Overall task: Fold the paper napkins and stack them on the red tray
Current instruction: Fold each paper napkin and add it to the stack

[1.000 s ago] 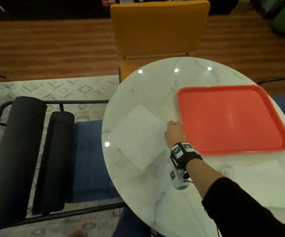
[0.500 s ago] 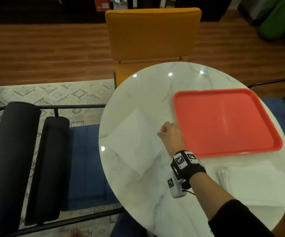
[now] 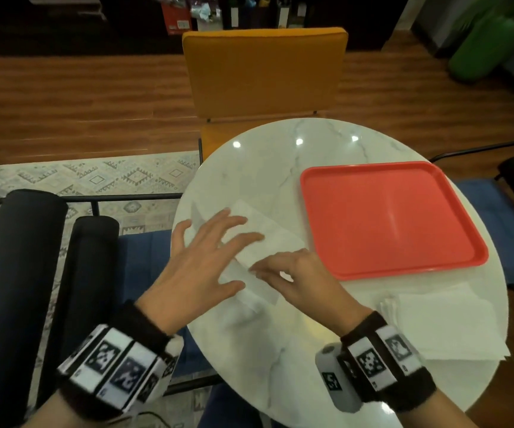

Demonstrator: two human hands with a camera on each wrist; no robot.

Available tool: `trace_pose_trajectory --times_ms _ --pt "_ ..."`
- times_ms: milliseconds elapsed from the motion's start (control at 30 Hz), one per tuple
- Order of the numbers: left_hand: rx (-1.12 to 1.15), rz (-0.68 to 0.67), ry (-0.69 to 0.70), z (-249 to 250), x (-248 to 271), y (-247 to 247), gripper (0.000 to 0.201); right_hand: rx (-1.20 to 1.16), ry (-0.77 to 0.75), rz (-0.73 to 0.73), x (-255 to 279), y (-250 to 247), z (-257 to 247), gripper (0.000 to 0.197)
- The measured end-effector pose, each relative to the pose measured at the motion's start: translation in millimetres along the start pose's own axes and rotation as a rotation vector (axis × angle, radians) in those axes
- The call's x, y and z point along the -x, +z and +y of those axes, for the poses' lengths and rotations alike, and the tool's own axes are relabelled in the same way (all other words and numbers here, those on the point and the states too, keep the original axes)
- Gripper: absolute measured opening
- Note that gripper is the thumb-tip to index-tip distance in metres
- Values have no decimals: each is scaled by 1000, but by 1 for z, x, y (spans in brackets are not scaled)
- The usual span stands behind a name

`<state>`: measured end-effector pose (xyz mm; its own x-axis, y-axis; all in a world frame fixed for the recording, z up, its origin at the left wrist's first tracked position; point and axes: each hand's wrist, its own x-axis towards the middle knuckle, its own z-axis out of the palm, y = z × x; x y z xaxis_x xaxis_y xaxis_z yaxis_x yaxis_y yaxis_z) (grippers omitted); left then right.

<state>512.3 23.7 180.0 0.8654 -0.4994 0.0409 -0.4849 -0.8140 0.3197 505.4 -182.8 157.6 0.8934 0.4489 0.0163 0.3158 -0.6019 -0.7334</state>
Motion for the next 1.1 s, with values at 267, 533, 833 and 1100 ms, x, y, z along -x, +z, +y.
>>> trace_pose_trajectory --times_ms 267,533,833,1100 --pt "560 -341 -211 -11 14 -4 16 -292 307 117 62 -55 -3 11" --pt "945 -547 -379 -18 14 39 17 -302 529 -30 62 -34 41 8" --pt "619 -169 -562 -42 -16 114 13 60 549 -13 7 0 101 15" --pt "553 -4 -409 -35 28 139 22 120 379 163 57 20 105 4"
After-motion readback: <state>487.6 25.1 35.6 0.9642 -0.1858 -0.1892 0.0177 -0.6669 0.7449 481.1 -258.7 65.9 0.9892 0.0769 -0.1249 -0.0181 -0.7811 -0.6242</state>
